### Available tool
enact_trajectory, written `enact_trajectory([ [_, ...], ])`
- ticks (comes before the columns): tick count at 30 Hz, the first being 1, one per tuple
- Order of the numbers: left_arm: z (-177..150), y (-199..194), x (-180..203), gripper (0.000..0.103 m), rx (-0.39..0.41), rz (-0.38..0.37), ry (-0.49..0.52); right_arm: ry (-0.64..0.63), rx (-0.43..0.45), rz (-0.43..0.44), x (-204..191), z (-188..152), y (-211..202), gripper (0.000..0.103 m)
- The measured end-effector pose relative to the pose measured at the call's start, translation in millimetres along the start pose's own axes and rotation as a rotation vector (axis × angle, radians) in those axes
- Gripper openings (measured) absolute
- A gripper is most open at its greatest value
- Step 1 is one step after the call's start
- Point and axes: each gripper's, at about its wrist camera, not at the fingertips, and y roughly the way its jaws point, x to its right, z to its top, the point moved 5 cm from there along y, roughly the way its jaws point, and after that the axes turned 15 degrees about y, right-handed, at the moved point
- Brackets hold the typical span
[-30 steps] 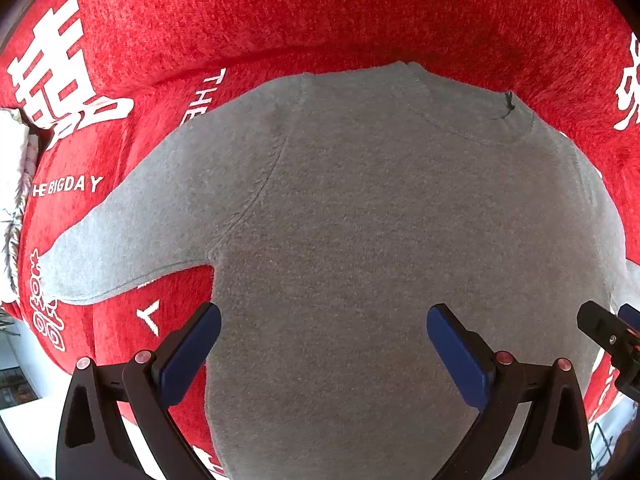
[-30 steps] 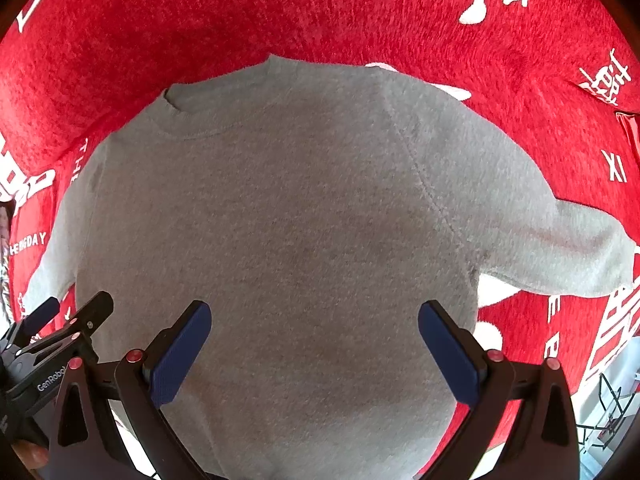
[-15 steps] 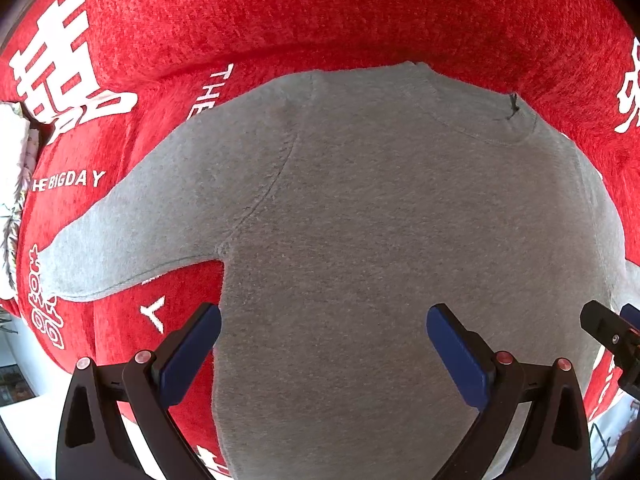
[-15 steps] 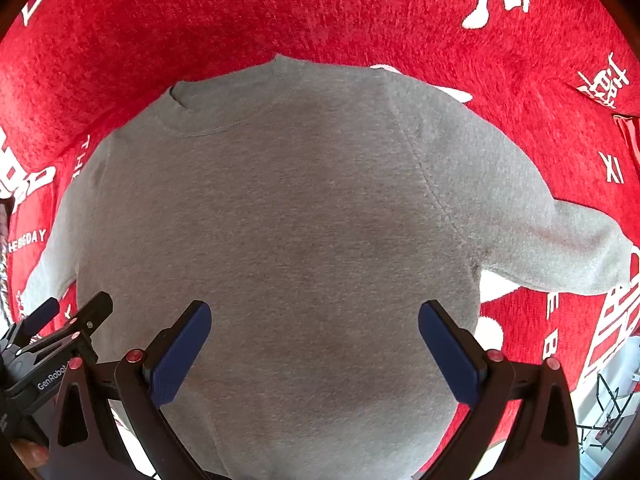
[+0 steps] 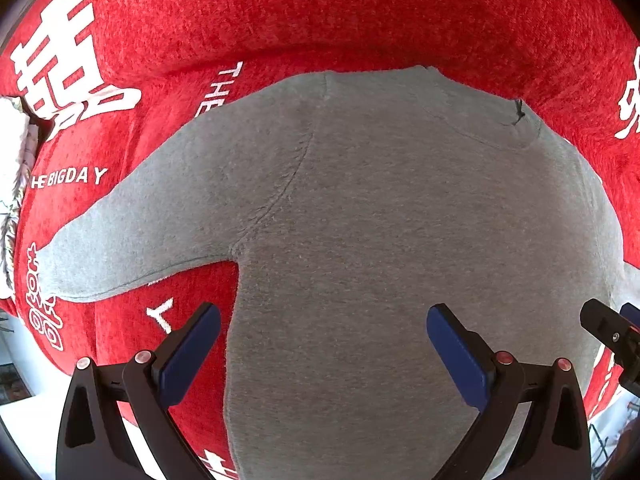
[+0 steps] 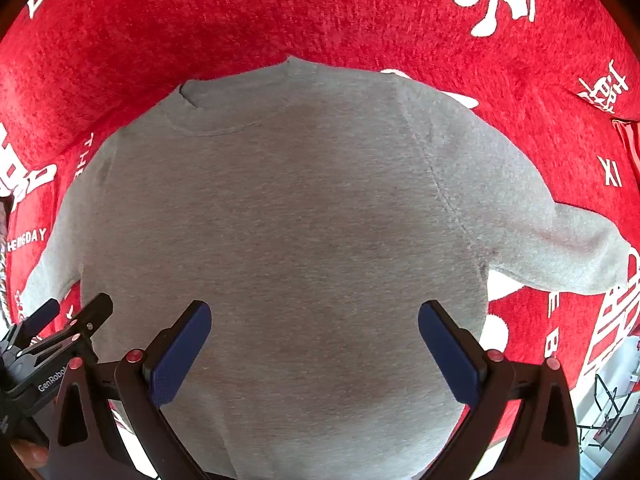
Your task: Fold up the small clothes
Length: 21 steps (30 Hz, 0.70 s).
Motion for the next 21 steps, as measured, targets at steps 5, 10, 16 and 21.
enact_trajectory([
  [5, -3.7, 1.1, -6.1, 0.103, 0.005, -0.022, -0.010, -0.015, 0.004, 0.000, -10.9, -5.4, -2.5, 0.103],
  [10, -14.5, 2.5, -27.8, 0.103, 0.032, -0.093, -0.074, -0.056, 0.008, 0.011, -28.6, -13.7, -5.7, 0.103],
  [16, -50.6, 7.7, -107.4, 0.103, 0.101, -0.128, -0.258, -0.127, -0.003, 0.029, -60.2, -31.1, -5.7, 0.103],
  [21, -100.3, 27.1, -198.0, 0.103, 0.109, -0.080, -0.459, -0.185, -0.021, 0.038, -89.4, -48.6, -0.2, 0.103],
])
